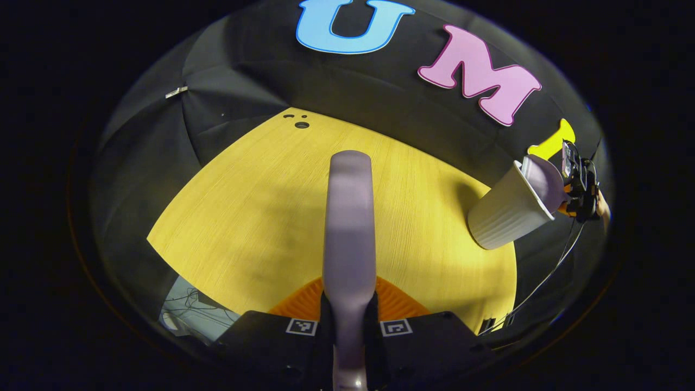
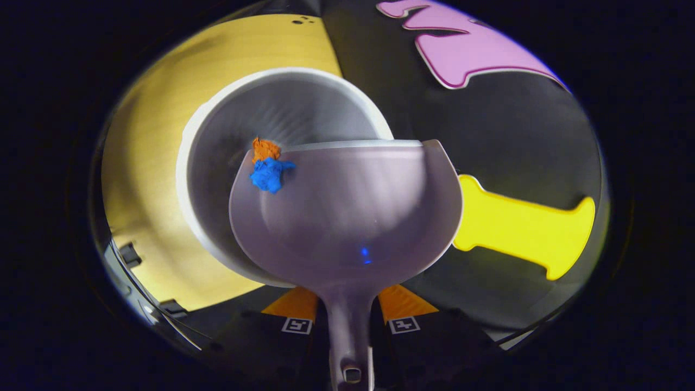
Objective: Pick up the small broom and dustpan from the desktop, sweep the trash into the dustpan with the broom, and then empty the trash into the garbage bin.
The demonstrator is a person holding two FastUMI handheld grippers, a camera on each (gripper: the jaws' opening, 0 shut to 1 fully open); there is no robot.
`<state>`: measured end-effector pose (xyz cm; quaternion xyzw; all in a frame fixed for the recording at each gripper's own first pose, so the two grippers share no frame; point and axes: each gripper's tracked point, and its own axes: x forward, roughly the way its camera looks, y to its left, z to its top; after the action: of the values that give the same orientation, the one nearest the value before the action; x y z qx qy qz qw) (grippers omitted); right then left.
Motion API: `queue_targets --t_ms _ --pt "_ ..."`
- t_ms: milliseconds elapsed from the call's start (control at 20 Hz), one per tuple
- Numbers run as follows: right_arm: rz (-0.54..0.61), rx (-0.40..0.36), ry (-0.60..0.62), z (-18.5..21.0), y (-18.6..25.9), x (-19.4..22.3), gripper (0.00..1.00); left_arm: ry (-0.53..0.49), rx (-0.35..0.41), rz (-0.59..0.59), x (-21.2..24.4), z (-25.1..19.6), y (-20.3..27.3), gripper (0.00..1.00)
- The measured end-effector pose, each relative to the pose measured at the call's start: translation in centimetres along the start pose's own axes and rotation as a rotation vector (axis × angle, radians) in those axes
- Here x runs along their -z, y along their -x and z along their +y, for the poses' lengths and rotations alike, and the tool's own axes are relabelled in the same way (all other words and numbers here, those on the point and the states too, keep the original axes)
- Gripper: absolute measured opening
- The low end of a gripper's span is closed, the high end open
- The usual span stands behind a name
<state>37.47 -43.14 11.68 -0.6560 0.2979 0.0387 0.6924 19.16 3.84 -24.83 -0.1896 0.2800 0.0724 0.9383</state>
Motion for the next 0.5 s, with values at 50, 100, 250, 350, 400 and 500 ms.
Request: queue_targets --t_ms 50,100,250,350,400,500 --pt "0.003 0.012 0.032 -0.3 0.0 0.1 0.36 -0.005 -0.003 0.003 0.0 -0.2 0.0 0.28" --pt "0.007 0.024 0.054 -0.6 -0.1 0.3 0.33 -0.022 -0.015 0.012 -0.1 -0.1 -0.1 0.28" --pt "0.004 0.043 0.076 -1.4 -1.0 0.1 0.36 -0.066 -0.023 0.019 -0.6 0.0 -0.1 0.28" --pt "0.007 0.060 0.075 -1.8 -0.9 0.1 0.36 -0.076 -0.023 0.017 -1.2 -0.1 -0.5 0.28" --pt "0.007 0.070 0.077 -1.7 -0.6 0.0 0.36 -0.075 -0.019 0.013 -1.5 -0.1 -0.5 0.28" --pt "0.017 0.078 0.076 -1.9 -0.4 0.1 0.39 -0.071 -0.009 0.000 -1.8 -0.4 -0.6 0.28"
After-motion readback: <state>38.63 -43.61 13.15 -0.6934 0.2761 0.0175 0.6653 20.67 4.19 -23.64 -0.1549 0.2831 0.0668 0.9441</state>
